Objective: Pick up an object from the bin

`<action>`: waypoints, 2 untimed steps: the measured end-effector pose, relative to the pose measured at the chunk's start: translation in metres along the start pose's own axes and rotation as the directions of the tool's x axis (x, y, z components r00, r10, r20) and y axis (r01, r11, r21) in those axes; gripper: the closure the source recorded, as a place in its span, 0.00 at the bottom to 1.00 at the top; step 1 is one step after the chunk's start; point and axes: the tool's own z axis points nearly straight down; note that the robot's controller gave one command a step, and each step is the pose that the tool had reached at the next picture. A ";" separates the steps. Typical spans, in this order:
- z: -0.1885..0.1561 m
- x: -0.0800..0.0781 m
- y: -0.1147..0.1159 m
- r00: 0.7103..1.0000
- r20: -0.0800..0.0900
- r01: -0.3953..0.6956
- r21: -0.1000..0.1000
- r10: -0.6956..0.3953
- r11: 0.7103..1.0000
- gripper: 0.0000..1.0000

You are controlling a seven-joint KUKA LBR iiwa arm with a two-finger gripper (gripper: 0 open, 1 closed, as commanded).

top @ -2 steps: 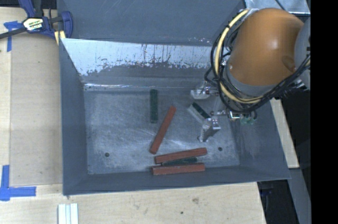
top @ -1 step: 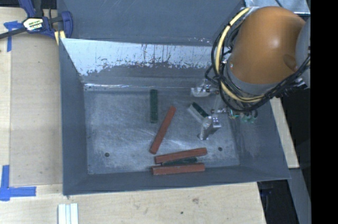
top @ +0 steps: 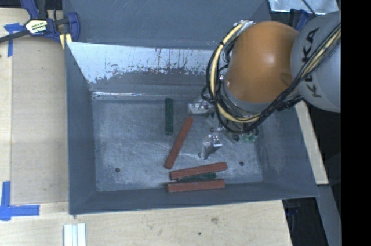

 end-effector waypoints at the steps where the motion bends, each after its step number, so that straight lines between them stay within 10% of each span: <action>1: 0.052 -0.038 0.002 0.969 0.000 0.247 -0.001 -0.247 0.969 0.00; 2: 0.110 -0.013 0.019 0.922 0.017 0.386 0.003 -0.386 0.922 0.00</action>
Offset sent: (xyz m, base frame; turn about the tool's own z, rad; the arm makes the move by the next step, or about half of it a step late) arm 0.0035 0.0242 -0.1186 -0.4051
